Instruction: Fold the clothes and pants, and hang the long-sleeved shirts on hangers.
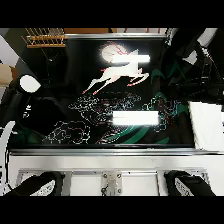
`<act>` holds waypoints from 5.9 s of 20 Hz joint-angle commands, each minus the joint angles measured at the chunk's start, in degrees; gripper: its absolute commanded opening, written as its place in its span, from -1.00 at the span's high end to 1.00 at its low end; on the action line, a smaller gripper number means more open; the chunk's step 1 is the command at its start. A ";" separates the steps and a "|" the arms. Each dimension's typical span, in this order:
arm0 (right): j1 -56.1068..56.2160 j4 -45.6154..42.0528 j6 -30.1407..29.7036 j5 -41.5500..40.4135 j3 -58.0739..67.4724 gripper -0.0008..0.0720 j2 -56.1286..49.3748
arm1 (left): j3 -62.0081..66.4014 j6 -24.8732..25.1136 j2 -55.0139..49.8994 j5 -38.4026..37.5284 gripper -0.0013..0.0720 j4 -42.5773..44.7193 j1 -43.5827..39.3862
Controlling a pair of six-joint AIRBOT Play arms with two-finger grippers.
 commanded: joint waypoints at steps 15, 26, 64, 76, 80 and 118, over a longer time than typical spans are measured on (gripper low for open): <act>0.04 0.02 0.00 0.02 0.02 0.93 -0.04 | 1.66 -4.83 -20.98 -7.67 -1.00 33.57 18.80; 0.04 0.02 0.00 0.02 0.02 0.93 -0.04 | 1.68 -5.31 -13.55 -6.34 0.94 27.08 13.55; -0.04 3.02 0.02 0.87 0.02 0.93 0.09 | -10.21 -2.34 -23.96 6.64 -0.69 -8.90 -3.69; 0.04 -7.87 18.47 -1.05 -17.57 -0.72 -2.54 | -5.97 -0.39 -17.49 4.81 0.94 -8.44 1.42; 0.09 2.01 22.18 -12.92 -31.65 -0.73 -7.32 | -5.99 -0.39 -17.00 4.90 0.94 -8.46 1.66; -9.38 -13.00 11.67 -5.81 15.08 0.94 22.12 | 25.73 1.70 30.51 0.55 0.94 -8.44 24.63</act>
